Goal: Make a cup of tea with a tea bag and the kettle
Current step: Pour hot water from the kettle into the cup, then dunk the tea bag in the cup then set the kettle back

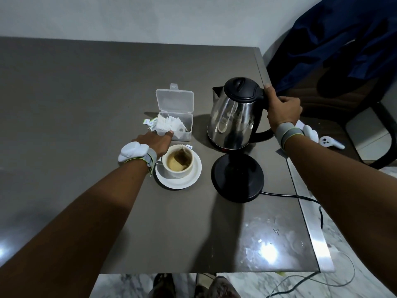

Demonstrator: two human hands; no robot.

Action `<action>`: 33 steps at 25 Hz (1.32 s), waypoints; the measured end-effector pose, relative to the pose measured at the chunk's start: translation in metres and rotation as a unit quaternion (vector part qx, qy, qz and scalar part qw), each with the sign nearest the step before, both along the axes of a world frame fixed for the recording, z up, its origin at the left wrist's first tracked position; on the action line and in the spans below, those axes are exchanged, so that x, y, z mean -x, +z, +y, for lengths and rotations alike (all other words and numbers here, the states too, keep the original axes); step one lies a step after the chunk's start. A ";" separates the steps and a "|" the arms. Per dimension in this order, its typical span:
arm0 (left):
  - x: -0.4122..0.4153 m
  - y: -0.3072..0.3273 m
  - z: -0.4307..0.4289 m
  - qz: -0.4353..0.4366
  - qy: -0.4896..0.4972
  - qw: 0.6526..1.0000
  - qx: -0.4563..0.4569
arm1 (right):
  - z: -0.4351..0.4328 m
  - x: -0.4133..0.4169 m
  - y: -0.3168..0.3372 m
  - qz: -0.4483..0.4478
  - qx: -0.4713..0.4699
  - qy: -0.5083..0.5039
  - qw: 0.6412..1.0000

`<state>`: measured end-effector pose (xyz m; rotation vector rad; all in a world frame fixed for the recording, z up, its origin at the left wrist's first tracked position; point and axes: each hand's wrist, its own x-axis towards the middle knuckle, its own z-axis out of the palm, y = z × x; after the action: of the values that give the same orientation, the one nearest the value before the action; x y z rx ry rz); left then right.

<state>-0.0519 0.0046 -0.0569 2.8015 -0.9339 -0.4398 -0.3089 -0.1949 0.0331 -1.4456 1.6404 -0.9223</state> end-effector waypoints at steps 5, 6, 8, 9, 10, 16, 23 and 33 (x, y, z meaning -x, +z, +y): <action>0.004 0.008 0.006 0.026 -0.017 0.999 -0.030 | 0.013 -0.005 0.006 0.042 0.040 -0.008 0.998; 0.006 0.010 0.008 0.031 -0.020 0.999 -0.032 | 0.015 -0.007 0.008 0.053 0.047 -0.009 0.997; 0.010 0.019 0.018 0.050 -0.029 0.998 -0.026 | 0.027 -0.012 0.013 0.084 0.063 -0.015 0.994; 0.012 0.022 0.021 0.063 -0.028 0.997 -0.020 | 0.033 -0.014 0.015 0.106 0.066 -0.020 0.992; 0.013 0.024 0.025 0.077 -0.027 0.997 -0.018 | 0.041 -0.015 0.017 0.128 0.065 -0.022 0.989; 0.011 0.040 0.049 0.101 -0.119 0.987 -0.028 | 0.107 -0.023 0.020 0.177 0.084 -0.023 0.980; 0.006 0.040 0.064 0.122 -0.150 0.981 0.009 | 0.155 -0.046 -0.001 0.150 0.052 0.019 0.987; 0.016 0.025 0.066 0.136 -0.078 0.984 0.085 | 0.153 -0.079 -0.049 0.103 -0.045 0.175 0.978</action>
<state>-0.0676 0.0702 -0.0316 2.4473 -1.0742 -0.7086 -0.2299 -0.0414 -0.0157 -1.7421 1.4812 -0.5081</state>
